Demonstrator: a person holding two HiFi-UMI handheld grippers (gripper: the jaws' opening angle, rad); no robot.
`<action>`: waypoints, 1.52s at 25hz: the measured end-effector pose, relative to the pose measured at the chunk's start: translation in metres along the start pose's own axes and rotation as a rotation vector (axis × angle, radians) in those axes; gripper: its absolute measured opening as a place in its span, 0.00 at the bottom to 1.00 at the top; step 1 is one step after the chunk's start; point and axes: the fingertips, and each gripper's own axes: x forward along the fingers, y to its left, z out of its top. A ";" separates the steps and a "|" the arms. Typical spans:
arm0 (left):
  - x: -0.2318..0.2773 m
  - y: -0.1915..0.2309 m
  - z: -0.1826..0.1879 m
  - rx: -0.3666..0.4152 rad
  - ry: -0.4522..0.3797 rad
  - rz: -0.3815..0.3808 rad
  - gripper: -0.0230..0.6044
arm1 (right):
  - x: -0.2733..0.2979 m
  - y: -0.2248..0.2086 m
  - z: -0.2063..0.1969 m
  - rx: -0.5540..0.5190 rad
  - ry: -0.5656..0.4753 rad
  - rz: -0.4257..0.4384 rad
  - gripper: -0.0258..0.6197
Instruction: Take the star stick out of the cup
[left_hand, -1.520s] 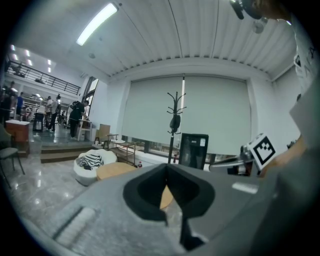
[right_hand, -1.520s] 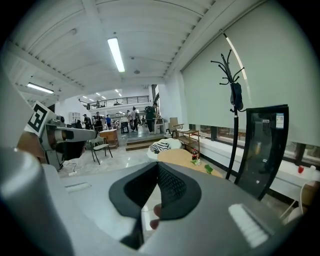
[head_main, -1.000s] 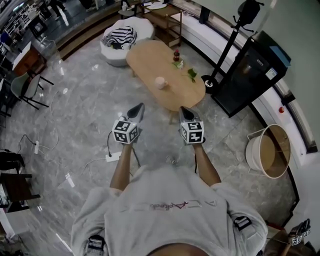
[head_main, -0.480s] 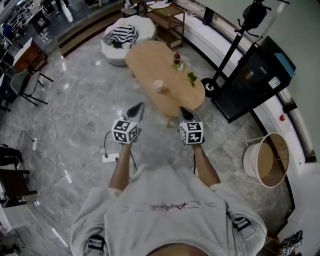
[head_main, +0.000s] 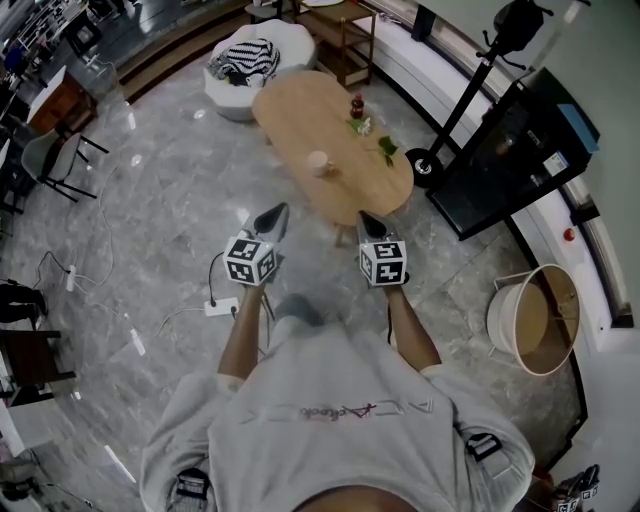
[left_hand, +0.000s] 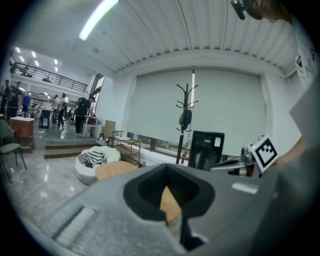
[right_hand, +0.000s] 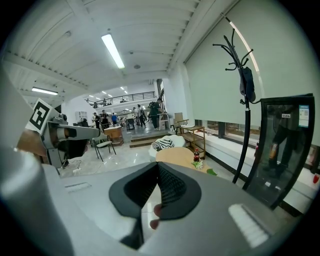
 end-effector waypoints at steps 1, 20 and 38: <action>0.003 0.000 -0.001 -0.001 0.002 0.000 0.04 | 0.002 -0.001 -0.001 -0.001 0.003 0.002 0.04; 0.067 0.080 0.009 -0.009 -0.009 -0.006 0.04 | 0.096 -0.019 0.042 -0.034 -0.014 -0.009 0.04; 0.257 0.277 0.072 -0.049 0.021 -0.058 0.04 | 0.343 -0.084 0.148 -0.023 0.024 -0.041 0.04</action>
